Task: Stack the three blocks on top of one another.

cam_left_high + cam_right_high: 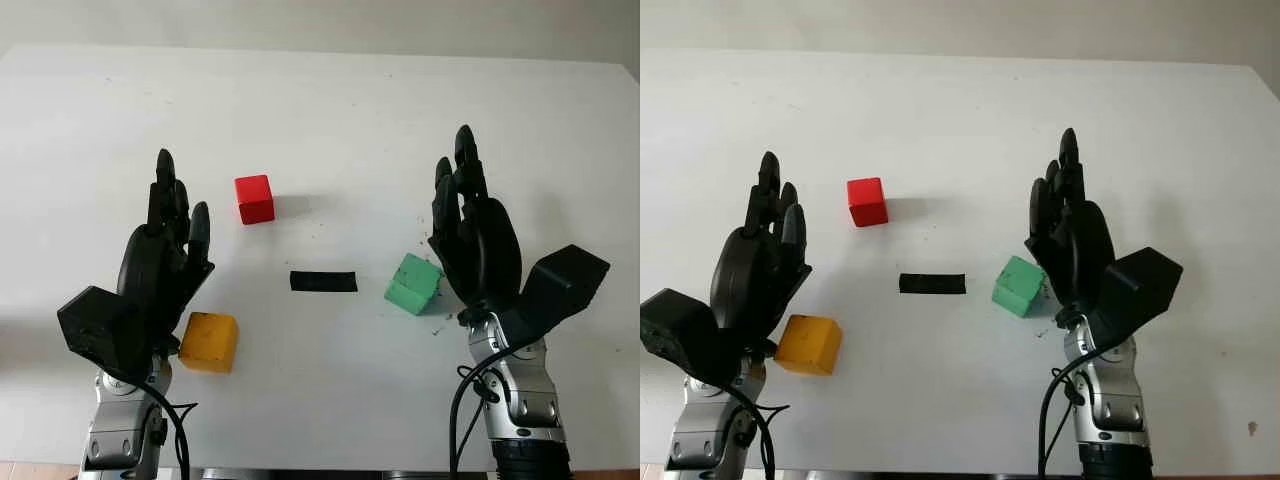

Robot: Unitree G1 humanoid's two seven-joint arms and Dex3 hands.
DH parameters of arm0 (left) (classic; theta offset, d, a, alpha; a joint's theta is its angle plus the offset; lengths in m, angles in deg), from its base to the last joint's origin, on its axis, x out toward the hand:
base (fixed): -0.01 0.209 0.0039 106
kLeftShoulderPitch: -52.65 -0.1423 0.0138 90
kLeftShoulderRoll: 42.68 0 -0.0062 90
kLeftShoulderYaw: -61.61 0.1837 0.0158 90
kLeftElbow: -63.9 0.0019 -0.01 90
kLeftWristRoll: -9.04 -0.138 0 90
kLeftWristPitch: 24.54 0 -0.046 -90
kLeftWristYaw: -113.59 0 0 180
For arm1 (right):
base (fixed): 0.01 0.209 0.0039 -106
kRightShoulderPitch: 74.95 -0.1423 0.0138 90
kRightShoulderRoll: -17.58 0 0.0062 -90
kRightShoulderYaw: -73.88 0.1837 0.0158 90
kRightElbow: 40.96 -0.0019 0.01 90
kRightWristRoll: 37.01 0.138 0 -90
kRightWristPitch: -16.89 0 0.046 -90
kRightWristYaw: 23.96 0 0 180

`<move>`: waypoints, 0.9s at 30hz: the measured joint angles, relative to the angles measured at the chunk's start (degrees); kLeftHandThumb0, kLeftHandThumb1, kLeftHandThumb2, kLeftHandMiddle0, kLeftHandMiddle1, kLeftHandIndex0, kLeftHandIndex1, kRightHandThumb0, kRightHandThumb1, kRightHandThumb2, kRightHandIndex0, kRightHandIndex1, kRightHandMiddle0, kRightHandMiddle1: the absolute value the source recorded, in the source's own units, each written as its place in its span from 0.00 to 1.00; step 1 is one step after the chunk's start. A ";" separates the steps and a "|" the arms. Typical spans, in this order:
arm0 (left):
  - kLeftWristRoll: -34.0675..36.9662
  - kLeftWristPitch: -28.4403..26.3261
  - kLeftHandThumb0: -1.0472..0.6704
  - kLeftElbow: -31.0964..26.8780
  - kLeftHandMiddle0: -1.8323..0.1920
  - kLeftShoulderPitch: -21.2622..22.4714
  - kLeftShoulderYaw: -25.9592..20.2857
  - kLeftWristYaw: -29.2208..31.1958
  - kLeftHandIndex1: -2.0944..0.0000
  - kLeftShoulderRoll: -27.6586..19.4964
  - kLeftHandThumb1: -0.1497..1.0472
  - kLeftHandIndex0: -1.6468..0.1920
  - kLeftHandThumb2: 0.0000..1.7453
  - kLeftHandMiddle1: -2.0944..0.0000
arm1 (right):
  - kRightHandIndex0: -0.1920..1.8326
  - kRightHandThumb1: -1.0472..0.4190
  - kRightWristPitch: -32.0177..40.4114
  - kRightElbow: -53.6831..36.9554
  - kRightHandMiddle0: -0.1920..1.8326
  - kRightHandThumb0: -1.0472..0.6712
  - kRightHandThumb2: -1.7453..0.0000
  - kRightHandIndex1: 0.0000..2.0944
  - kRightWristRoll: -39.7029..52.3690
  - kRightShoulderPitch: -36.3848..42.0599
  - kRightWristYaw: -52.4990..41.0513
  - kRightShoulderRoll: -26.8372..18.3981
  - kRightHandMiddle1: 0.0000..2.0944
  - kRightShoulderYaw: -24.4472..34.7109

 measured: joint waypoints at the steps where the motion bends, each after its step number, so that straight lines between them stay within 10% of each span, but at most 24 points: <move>1: 0.00 0.00 0.17 0.00 1.00 -0.01 0.00 -0.02 1.00 0.00 1.00 1.00 0.36 0.99 | 0.00 0.00 0.00 0.00 0.00 0.19 0.63 0.00 0.00 0.12 0.01 0.00 0.00 0.00; 17: -0.47 0.83 0.20 -0.24 0.98 0.67 -1.45 -0.09 0.99 -1.17 1.00 0.98 0.31 0.97 | 0.00 0.00 1.07 -0.74 0.00 0.19 0.63 0.00 0.08 0.40 -0.04 0.00 0.00 -0.14; 27: -18.56 -13.10 0.18 -5.95 0.80 15.71 -3.44 1.62 0.92 -18.87 1.00 0.75 0.09 0.96 | 0.00 0.00 -0.35 -0.36 0.00 0.18 0.65 0.00 0.49 -1.19 -0.85 -0.48 0.00 0.51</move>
